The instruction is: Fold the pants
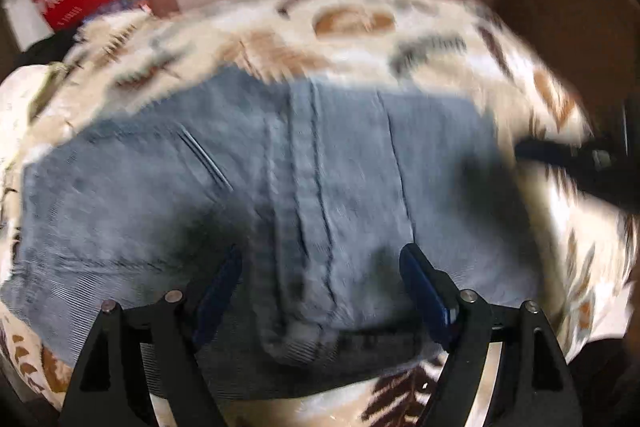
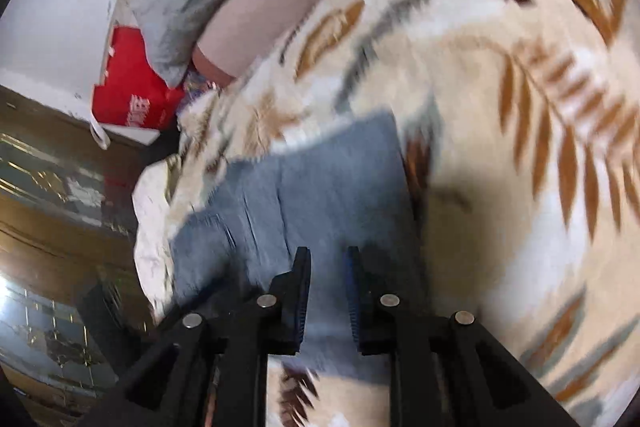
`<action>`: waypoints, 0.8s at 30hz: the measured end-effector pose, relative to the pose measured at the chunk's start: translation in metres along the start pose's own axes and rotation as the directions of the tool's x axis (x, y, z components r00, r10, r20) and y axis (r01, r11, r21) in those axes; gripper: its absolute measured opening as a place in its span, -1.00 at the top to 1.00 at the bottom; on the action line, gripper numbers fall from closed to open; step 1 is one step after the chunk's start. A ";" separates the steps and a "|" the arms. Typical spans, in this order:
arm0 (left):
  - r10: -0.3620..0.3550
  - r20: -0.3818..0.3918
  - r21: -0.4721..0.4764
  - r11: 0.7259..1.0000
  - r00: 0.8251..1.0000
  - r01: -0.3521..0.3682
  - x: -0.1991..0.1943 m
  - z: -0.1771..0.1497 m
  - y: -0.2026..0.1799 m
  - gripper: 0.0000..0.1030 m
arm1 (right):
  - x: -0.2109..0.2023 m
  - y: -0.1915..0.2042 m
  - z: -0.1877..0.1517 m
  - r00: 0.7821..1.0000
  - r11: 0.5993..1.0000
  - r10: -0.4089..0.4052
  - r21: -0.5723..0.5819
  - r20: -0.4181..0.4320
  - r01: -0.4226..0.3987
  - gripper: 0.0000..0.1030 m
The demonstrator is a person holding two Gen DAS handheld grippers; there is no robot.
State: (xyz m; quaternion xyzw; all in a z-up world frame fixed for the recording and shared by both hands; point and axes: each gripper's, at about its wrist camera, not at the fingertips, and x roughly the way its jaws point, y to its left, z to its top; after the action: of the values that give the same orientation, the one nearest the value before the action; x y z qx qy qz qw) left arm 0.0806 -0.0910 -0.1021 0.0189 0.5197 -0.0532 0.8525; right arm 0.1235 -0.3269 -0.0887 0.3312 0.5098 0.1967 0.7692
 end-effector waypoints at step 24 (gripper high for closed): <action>-0.028 0.062 -0.057 0.998 0.998 0.032 -0.021 -0.011 0.022 -0.64 | 0.002 0.012 -0.001 0.999 0.999 0.000 -0.038 -0.039 -0.002 0.57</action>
State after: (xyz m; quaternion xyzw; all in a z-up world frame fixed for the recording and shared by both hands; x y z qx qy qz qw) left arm 0.0635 -0.0667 -0.0896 -0.0154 0.4949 -0.0513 0.8673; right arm 0.1237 -0.3169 -0.0813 0.3130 0.5207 0.2130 0.7652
